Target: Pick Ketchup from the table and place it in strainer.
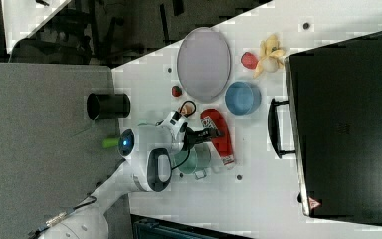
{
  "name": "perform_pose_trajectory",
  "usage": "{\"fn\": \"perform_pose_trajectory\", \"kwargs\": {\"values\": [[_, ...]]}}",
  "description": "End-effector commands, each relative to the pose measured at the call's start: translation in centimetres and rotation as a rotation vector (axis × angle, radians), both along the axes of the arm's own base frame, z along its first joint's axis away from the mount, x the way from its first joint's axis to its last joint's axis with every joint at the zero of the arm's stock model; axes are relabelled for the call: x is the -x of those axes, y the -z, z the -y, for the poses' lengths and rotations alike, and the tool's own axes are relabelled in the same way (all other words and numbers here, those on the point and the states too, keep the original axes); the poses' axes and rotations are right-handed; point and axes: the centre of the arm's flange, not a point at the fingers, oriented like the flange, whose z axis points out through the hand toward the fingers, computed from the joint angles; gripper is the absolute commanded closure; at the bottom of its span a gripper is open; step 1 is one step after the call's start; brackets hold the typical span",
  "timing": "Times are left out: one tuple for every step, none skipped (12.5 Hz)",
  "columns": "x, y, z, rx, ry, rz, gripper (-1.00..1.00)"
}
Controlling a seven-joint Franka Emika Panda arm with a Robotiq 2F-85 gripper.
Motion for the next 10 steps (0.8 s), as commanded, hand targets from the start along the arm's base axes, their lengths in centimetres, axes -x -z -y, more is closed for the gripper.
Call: {"fn": "perform_pose_trajectory", "kwargs": {"values": [[-2.0, -8.9, 0.4, 0.022, -0.035, 0.129, -0.09], [-1.8, -11.1, 0.3, 0.030, -0.041, 0.117, -0.09], [-1.5, -13.2, 0.0, 0.036, -0.048, 0.100, -0.09], [-1.3, -15.3, -0.4, 0.043, -0.055, 0.087, -0.09], [-1.1, -17.5, -0.8, 0.049, -0.063, 0.081, -0.09], [-0.8, -19.3, -1.3, 0.055, -0.073, 0.073, -0.09], [-0.5, -20.9, -2.0, 0.061, -0.083, 0.067, -0.09], [-0.2, -22.2, -2.9, 0.063, -0.082, 0.066, -0.09], [0.1, -23.1, -4.0, 0.067, -0.068, 0.062, -0.09], [0.3, -23.5, -5.5, 0.067, -0.043, 0.063, -0.09]]}}
